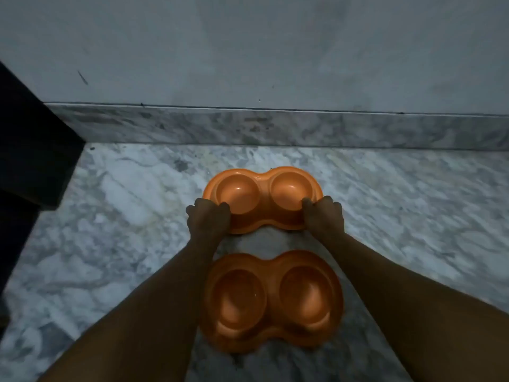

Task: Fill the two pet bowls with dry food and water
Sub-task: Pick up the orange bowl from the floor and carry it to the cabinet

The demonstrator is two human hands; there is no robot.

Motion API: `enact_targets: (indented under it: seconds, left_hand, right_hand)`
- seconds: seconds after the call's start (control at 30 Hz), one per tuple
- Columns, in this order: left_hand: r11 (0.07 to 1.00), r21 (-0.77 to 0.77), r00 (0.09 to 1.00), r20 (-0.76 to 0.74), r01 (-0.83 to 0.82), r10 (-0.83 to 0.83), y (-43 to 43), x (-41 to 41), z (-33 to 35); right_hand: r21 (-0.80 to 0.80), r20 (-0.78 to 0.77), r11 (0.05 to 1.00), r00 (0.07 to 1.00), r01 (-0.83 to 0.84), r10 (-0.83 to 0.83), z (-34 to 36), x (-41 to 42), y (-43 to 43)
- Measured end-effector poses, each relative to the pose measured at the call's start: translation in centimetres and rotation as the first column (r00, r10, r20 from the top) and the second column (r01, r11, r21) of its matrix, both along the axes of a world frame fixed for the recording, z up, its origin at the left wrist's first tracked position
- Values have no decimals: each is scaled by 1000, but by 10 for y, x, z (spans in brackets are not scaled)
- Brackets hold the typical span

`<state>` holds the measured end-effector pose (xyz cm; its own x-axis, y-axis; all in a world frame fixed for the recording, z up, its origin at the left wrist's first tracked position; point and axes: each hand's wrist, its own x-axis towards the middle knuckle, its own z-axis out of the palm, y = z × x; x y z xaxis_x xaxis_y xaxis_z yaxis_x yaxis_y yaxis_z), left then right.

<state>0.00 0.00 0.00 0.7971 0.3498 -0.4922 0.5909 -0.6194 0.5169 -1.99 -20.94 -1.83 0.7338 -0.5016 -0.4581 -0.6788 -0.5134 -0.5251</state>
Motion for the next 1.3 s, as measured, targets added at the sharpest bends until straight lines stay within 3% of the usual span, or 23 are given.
enact_targets:
  seconds: [0.23, 0.4, 0.6, 0.97, 1.13, 1.3]
  left_hand:
    - [999, -3, 999, -6, -42, 42, 2, 0, 14]
    - [998, 35, 998, -29, -61, 62, 7, -24, 99]
    - [995, 29, 994, -52, -93, 94, 20, -67, 261]
    - [988, -32, 987, 43, -152, 153, 41, -143, 577]
    - [979, -62, 974, 113, -192, 198, 50, -191, 679]
    - [955, -100, 937, 187, -280, 294, 65, -265, 758]
  right_hand:
    - [31, -18, 998, 998, 57, -57, 9, 0, -2]
    - [36, -43, 996, 996, 77, -76, 90, -28, 6]
    - [-2, -67, 995, 993, 95, -95, 263, -72, 22]
    - [25, 53, 992, 991, 122, -123, 582, -145, 42]
    - [101, 183, 990, 977, 95, -112, 676, -180, 45]
    - [110, 237, 993, 971, -49, 22, 761, -226, 51]
